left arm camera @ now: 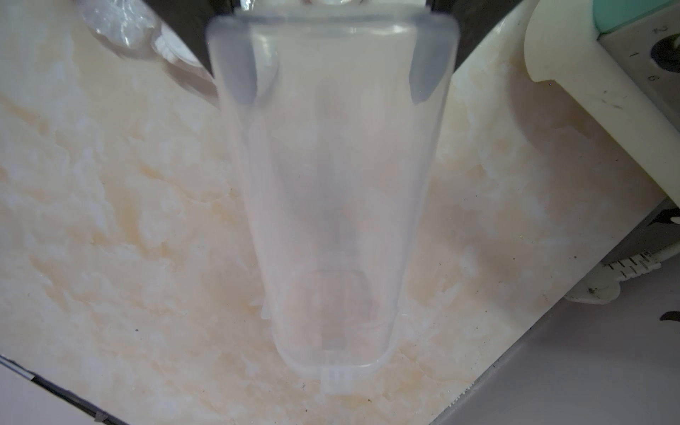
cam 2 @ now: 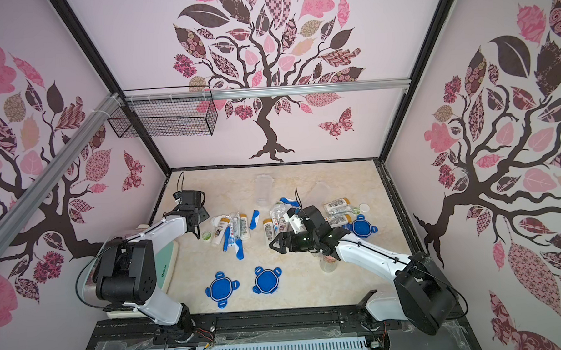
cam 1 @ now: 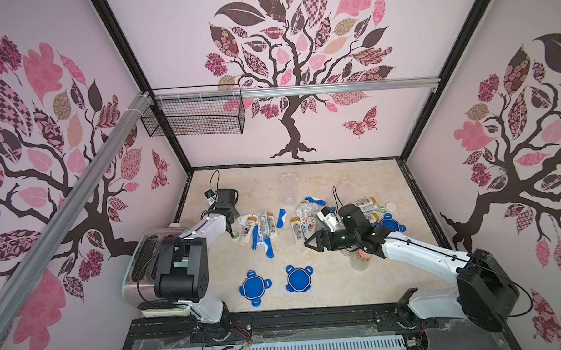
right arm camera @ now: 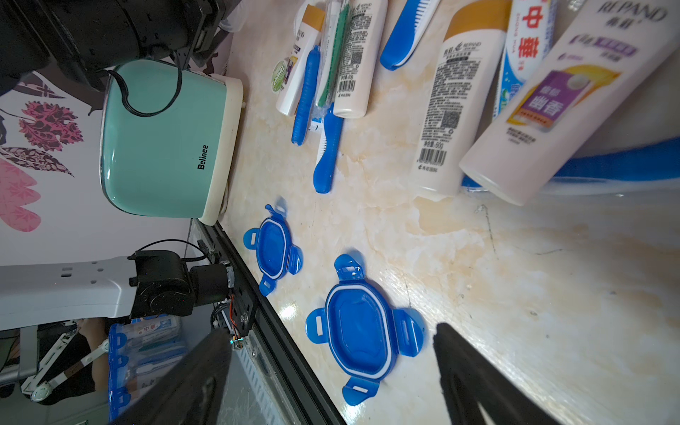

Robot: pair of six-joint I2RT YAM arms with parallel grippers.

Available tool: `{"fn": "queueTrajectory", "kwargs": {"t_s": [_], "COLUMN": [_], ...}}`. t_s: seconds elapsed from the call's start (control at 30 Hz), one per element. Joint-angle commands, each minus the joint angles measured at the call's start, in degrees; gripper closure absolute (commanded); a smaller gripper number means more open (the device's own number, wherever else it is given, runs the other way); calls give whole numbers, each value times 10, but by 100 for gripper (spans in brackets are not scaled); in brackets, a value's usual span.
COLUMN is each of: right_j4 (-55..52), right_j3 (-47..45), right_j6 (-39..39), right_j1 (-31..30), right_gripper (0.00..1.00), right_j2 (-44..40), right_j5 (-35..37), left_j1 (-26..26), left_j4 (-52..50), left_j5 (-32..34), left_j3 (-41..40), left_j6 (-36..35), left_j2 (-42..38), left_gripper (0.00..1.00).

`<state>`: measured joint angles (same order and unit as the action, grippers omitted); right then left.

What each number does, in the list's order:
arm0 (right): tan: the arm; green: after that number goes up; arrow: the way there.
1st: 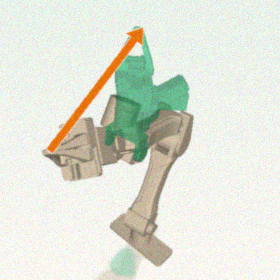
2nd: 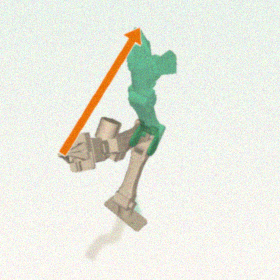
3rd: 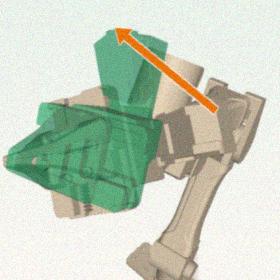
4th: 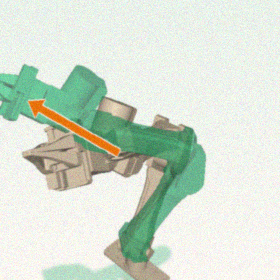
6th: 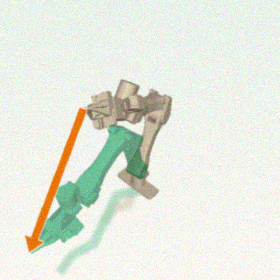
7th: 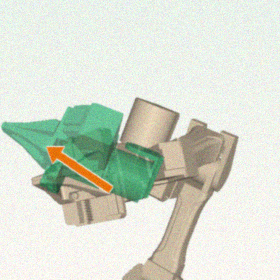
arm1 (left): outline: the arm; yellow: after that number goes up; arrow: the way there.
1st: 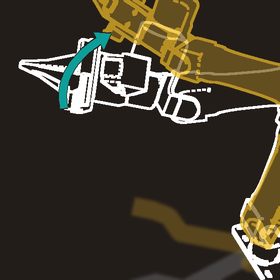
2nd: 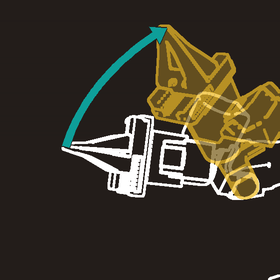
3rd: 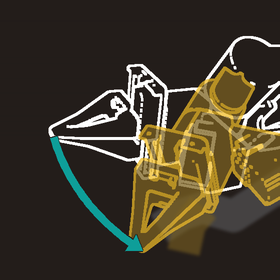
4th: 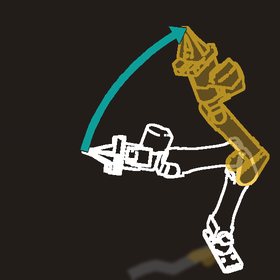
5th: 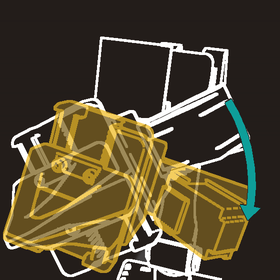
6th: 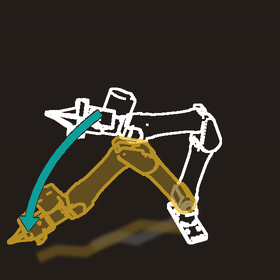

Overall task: Take out toiletry kits
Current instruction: Place the container at the center of the board.

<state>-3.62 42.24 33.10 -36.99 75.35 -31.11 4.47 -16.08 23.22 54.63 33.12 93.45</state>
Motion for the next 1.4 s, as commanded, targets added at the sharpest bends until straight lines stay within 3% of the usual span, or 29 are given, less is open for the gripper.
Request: {"fn": "queueTrajectory", "kwargs": {"t_s": [0.0,0.3,0.5,0.7,1.2,1.37], "right_j4": [3,4,5,4,-3,-17], "right_j3": [-4,-4,-5,-3,0,8], "right_j6": [0,0,-1,0,-6,-18], "right_j1": [2,2,2,2,2,2], "right_gripper": [11,11,11,11,11,10], "right_j2": [0,-1,-1,-2,-6,-12], "right_j5": [-2,-2,-2,-1,6,24], "left_j1": [-4,-4,-4,-4,0,26], "left_j4": [-40,-37,-40,-46,-52,-21], "left_j5": [-12,-19,-21,-23,-48,-54], "left_j3": [-21,-28,-31,-32,-32,-45], "left_j6": [7,5,5,5,1,-39], "left_j2": [6,7,3,-17,-149,-197], "left_gripper": [30,28,18,16,17,17]}}
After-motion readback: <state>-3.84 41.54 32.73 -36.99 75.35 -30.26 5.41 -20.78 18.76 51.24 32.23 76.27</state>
